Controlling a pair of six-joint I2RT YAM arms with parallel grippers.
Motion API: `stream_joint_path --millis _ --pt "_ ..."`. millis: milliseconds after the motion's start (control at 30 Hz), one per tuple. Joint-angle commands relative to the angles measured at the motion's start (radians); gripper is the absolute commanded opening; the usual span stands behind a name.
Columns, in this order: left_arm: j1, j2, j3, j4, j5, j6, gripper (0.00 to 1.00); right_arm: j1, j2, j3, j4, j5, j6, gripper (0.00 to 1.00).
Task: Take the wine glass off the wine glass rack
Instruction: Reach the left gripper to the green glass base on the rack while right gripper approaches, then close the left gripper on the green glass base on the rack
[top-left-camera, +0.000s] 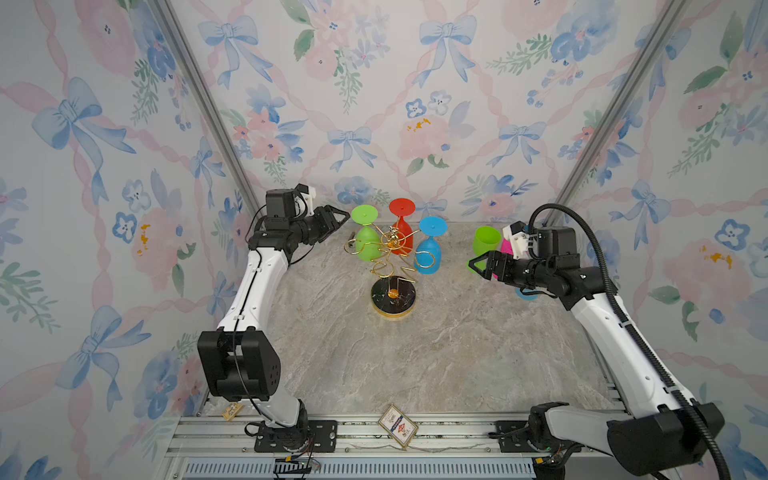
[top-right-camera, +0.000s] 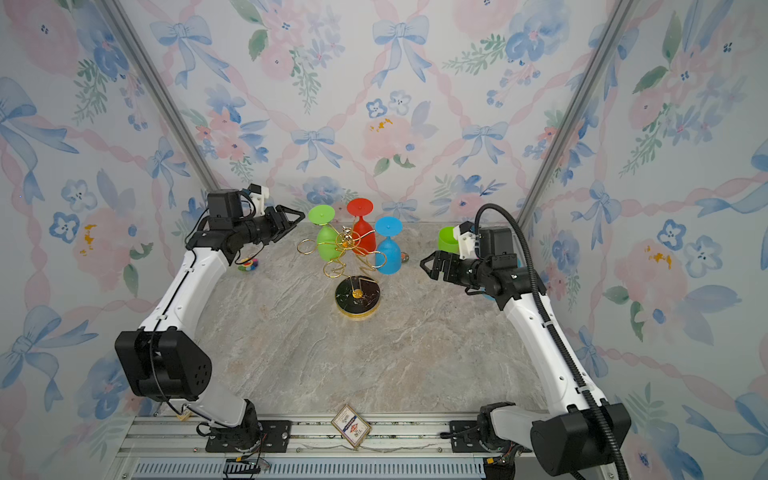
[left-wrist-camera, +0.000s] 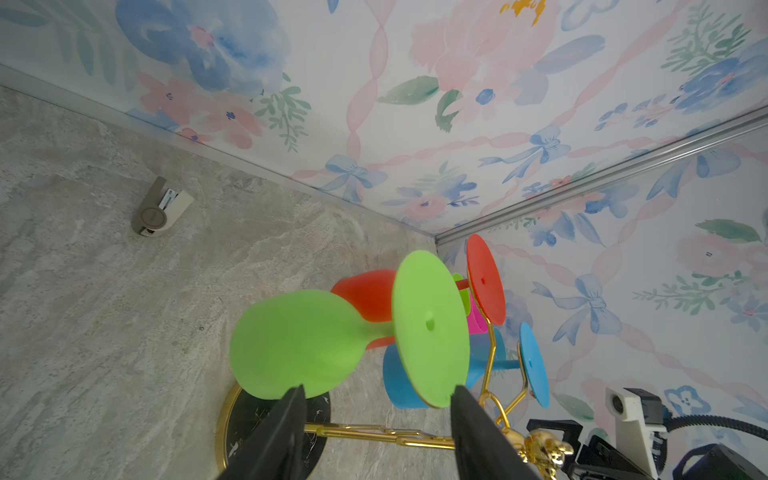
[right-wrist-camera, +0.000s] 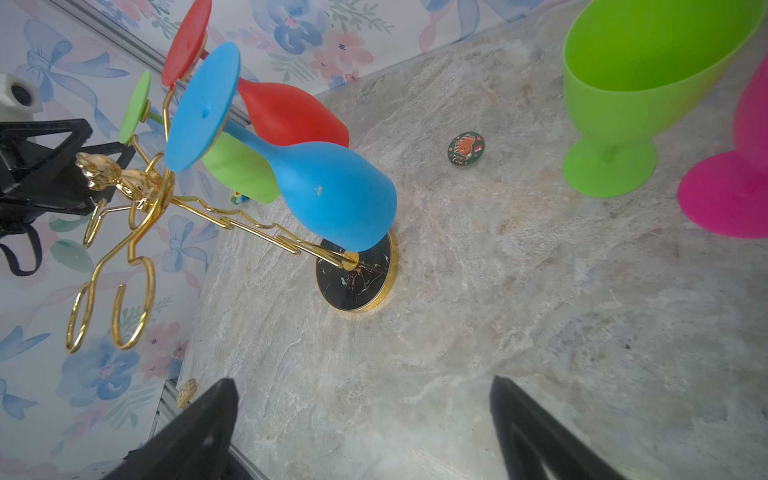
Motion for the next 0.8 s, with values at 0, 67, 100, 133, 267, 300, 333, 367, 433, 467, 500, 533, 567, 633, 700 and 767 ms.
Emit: stream_joint_path --millis 0,67,100,133,267,300,333,367,433,467,500,533,567,633,700,767 --pt "-0.017 0.020 0.042 0.022 0.040 -0.023 0.56 0.008 -0.010 -0.033 0.031 -0.021 0.025 0.97" --pt "-0.023 0.027 0.045 0.038 0.043 -0.041 0.53 0.007 -0.008 -0.047 0.046 -0.028 0.037 0.97" --pt "-0.026 0.027 0.044 0.048 0.048 -0.048 0.52 0.007 -0.009 -0.051 0.049 -0.029 0.040 0.97" --pt "-0.029 0.029 0.045 0.056 0.052 -0.055 0.52 0.007 -0.007 -0.055 0.051 -0.031 0.043 0.97" --pt "-0.034 0.043 0.044 0.082 0.075 -0.084 0.48 0.008 -0.011 -0.068 0.053 -0.031 0.048 0.97" --pt "-0.035 0.046 0.044 0.088 0.081 -0.090 0.47 0.008 -0.013 -0.071 0.054 -0.030 0.047 0.97" --pt "-0.038 0.050 0.043 0.092 0.084 -0.095 0.45 0.008 -0.014 -0.073 0.054 -0.029 0.049 0.97" --pt "-0.039 0.053 0.045 0.096 0.086 -0.098 0.43 0.007 -0.017 -0.077 0.056 -0.029 0.051 0.97" --pt "-0.043 0.059 0.046 0.099 0.079 -0.098 0.42 0.008 -0.021 -0.080 0.057 -0.029 0.052 0.97" --pt "-0.045 0.063 0.047 0.100 0.077 -0.099 0.42 0.008 -0.022 -0.084 0.057 -0.029 0.052 0.97" --pt "-0.046 0.068 0.047 0.101 0.079 -0.101 0.42 0.008 -0.023 -0.085 0.059 -0.029 0.052 0.97" --pt "-0.048 0.071 0.047 0.102 0.080 -0.104 0.41 0.008 -0.024 -0.087 0.059 -0.029 0.052 0.97" --pt "-0.051 0.074 0.047 0.103 0.080 -0.104 0.41 0.008 -0.025 -0.090 0.058 -0.029 0.052 0.97" --pt "-0.054 0.078 0.047 0.106 0.080 -0.107 0.38 0.008 -0.027 -0.097 0.060 -0.028 0.054 0.97" --pt "-0.056 0.080 0.049 0.109 0.076 -0.111 0.36 0.008 -0.029 -0.104 0.062 -0.028 0.056 0.97" --pt "-0.058 0.079 0.049 0.114 0.073 -0.116 0.33 0.008 -0.028 -0.112 0.069 -0.028 0.059 0.97"
